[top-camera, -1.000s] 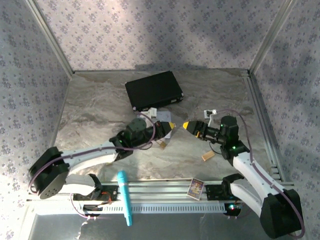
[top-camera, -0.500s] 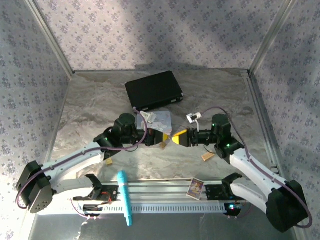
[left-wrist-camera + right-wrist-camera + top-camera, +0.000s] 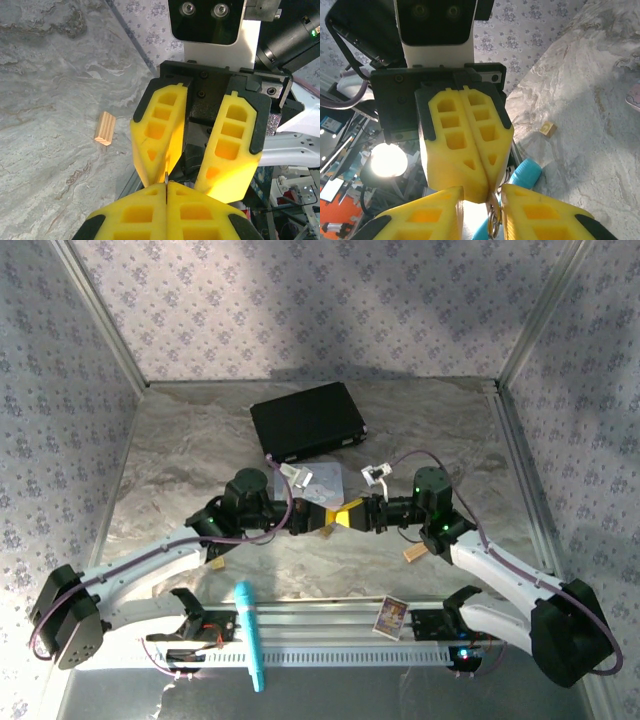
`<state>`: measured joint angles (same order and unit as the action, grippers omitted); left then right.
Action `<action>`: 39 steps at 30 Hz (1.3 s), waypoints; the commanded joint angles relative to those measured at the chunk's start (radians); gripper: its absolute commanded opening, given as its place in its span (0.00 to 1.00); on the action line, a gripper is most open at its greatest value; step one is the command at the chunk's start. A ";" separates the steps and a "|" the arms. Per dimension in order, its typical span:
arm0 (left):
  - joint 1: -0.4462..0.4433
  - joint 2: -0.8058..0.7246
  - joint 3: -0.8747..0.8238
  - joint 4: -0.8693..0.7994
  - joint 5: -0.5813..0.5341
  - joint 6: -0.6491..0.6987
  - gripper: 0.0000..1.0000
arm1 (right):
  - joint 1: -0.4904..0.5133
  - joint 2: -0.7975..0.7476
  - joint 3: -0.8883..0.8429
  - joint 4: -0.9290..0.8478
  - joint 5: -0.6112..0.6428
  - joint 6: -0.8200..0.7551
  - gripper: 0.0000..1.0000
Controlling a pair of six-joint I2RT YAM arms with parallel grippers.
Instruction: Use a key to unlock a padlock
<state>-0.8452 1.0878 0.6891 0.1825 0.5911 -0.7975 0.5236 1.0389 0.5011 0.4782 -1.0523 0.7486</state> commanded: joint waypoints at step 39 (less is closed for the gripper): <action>-0.004 -0.194 -0.163 0.109 -0.412 -0.181 0.91 | 0.000 0.002 -0.048 -0.052 0.197 0.006 0.00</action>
<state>-0.8444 0.8768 0.5468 0.2390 0.2333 -0.9352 0.5293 1.0584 0.4557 0.4335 -0.8883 0.7444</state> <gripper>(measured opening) 0.911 0.050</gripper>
